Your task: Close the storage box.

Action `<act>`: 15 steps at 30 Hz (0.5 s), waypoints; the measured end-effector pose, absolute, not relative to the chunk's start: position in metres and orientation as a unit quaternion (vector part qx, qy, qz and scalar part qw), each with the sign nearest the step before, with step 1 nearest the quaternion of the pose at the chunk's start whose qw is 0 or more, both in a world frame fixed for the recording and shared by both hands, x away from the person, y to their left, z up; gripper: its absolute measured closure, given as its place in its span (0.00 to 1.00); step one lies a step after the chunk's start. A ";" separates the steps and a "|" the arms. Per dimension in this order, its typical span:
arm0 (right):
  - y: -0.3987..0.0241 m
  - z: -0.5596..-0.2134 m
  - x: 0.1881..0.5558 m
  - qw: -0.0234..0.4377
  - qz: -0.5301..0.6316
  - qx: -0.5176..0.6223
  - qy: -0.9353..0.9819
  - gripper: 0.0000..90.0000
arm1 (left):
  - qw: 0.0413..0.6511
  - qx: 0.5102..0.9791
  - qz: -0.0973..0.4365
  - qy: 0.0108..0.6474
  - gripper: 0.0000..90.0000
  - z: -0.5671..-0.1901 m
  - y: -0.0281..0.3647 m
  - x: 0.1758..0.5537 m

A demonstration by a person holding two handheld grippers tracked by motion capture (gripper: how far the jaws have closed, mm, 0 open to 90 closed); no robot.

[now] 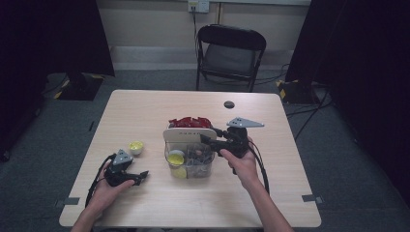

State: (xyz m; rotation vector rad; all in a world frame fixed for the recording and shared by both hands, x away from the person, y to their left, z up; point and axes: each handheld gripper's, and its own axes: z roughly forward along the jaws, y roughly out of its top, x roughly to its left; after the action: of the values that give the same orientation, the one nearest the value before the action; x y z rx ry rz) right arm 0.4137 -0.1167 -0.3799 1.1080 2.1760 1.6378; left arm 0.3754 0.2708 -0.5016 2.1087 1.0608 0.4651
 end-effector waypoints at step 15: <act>-0.116 -0.380 0.409 0.100 0.553 0.375 0.737 0.45 | 0.361 0.818 0.181 0.410 0.17 -0.502 0.271 0.376</act>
State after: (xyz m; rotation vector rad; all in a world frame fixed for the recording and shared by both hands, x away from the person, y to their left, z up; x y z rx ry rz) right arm 0.4085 -0.1156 -0.3801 1.1078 2.1803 1.6354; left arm 0.3761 0.2708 -0.5017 2.1081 1.0566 0.4661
